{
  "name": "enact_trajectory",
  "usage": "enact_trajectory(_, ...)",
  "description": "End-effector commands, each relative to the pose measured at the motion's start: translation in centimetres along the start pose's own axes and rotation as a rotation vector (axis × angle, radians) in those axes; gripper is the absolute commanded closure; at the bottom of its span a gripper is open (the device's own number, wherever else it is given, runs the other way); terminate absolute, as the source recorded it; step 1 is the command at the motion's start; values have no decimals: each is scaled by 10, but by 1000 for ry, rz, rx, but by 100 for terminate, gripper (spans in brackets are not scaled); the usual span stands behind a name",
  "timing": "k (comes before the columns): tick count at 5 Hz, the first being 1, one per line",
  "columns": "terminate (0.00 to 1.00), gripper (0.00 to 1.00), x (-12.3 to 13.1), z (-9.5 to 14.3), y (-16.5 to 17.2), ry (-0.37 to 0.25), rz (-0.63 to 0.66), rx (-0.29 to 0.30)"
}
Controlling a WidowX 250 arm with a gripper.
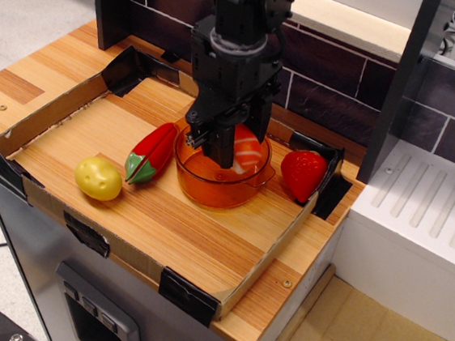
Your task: Put sushi in pot
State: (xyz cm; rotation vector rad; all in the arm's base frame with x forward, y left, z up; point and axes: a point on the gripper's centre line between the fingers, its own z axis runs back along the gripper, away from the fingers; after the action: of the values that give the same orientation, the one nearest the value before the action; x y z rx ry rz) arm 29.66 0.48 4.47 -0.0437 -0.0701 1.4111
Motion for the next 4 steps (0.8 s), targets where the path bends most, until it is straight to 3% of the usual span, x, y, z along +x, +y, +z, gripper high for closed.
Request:
enact_trajectory(1, 0, 0, 14, -1, -13, -36, -5, -10)
enact_trajectory(3, 0, 0, 6, 34, -11, 6, -15, -42)
enact_trajectory(4, 0, 0, 2, 66, -10, 17, -23, -87)
